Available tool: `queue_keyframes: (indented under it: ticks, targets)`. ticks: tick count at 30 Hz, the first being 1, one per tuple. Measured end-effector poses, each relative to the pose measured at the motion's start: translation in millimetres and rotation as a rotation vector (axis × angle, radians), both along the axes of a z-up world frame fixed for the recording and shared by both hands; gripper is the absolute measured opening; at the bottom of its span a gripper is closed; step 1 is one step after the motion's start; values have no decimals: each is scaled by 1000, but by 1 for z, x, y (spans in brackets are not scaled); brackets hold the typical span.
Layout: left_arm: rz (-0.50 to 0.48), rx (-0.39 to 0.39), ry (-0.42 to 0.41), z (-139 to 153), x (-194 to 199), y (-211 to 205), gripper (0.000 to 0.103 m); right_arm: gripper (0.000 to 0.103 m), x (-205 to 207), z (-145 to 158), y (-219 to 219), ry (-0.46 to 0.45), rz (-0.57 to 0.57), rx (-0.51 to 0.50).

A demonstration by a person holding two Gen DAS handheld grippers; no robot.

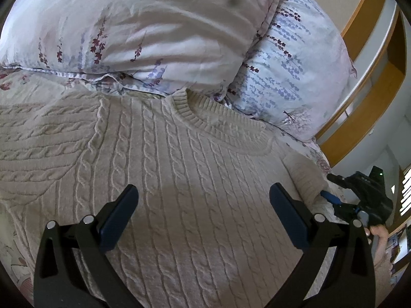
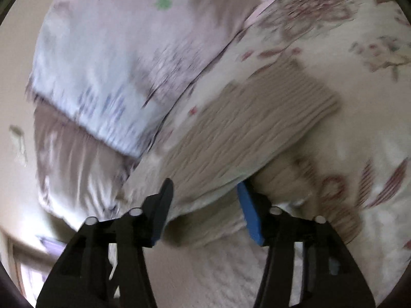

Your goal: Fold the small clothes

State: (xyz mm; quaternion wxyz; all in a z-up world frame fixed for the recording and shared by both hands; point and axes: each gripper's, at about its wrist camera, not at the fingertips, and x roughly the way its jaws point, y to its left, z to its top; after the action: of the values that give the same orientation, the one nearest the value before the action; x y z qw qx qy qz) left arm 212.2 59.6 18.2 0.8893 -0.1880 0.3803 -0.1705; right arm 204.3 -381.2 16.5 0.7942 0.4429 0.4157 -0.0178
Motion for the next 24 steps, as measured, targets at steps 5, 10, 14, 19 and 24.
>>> queue_keyframes:
  ticks: [5,10,14,19,24]
  targets:
    - [21,-80,6,0,2,13,101,16,12,3,0,59,-65,-168]
    - [64,-153,-14,3,2,28,101,9,26,47,55,-60,15,-501]
    - [101,-220,-32,4,0,41,100,9,29,84,128,-251,238,-599]
    - [89,-340,2,-4,1,51,88,15,23,52,265,-252,816,-567]
    - [69,-343,43,-12,5,48,82,22,17,12,277,-105,911,-419]
